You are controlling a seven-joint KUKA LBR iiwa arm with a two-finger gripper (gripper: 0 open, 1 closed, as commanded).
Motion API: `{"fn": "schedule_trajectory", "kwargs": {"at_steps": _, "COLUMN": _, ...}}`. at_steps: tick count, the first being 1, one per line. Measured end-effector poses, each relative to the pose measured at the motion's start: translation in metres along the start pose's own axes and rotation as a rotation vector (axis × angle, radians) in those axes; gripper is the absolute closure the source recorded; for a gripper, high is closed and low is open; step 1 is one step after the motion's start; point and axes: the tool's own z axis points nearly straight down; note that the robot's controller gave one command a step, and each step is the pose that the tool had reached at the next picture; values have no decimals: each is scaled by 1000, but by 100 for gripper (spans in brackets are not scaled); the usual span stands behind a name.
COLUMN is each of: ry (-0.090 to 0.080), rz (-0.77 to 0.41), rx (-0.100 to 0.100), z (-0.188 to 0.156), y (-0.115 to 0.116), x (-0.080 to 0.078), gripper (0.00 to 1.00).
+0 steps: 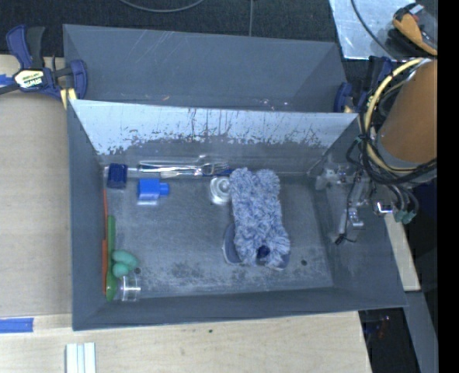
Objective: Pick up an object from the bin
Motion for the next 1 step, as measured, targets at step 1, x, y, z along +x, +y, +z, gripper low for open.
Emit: {"fn": "schedule_trajectory", "kwargs": {"at_steps": 1, "ry": -8, "rz": -3, "rx": 1, "z": -4, "y": 1, "x": -2, "gripper": 0}}
